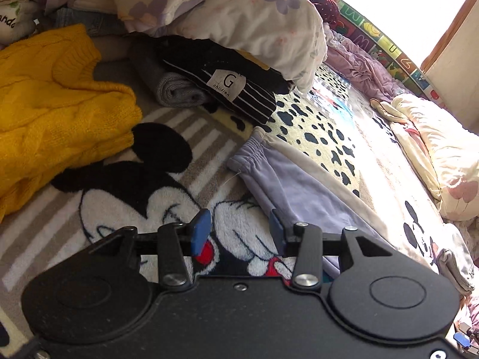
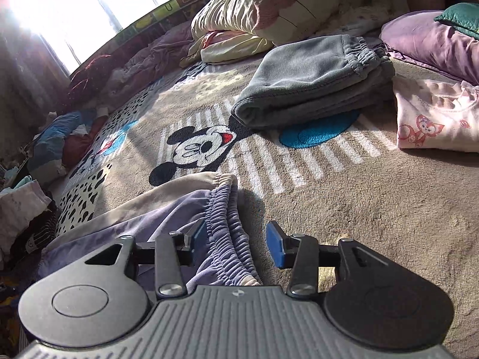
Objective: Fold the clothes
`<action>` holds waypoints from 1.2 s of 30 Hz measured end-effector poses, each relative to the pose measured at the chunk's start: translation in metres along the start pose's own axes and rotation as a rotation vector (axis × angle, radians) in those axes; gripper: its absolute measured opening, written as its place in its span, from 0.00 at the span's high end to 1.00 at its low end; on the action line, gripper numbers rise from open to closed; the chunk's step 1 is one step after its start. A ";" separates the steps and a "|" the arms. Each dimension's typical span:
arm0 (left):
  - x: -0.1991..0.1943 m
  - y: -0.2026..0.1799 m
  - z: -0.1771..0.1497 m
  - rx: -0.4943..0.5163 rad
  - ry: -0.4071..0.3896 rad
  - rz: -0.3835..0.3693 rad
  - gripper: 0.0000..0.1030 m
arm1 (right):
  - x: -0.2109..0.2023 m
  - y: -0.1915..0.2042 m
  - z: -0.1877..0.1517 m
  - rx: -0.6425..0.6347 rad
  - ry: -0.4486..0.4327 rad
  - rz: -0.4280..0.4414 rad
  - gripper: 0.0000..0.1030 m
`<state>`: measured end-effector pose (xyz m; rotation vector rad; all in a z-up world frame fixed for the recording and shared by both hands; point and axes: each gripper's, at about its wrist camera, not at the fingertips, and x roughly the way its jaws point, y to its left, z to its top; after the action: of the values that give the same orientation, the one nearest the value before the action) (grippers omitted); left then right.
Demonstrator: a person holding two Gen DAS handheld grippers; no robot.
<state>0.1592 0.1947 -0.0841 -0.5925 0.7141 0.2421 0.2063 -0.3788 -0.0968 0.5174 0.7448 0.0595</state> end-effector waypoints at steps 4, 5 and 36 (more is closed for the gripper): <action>-0.036 0.018 -0.029 -0.055 0.010 0.027 0.52 | -0.017 -0.013 -0.028 0.083 0.015 0.007 0.50; -0.044 0.023 -0.035 -0.063 0.013 0.036 0.51 | -0.017 -0.015 -0.033 0.101 0.025 0.004 0.49; -0.047 0.057 -0.069 -0.106 0.046 0.056 0.82 | -0.014 -0.015 -0.057 0.099 0.000 -0.022 0.91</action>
<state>0.0644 0.1996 -0.1180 -0.6810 0.7666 0.3201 0.1563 -0.3705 -0.1297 0.6034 0.7561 0.0018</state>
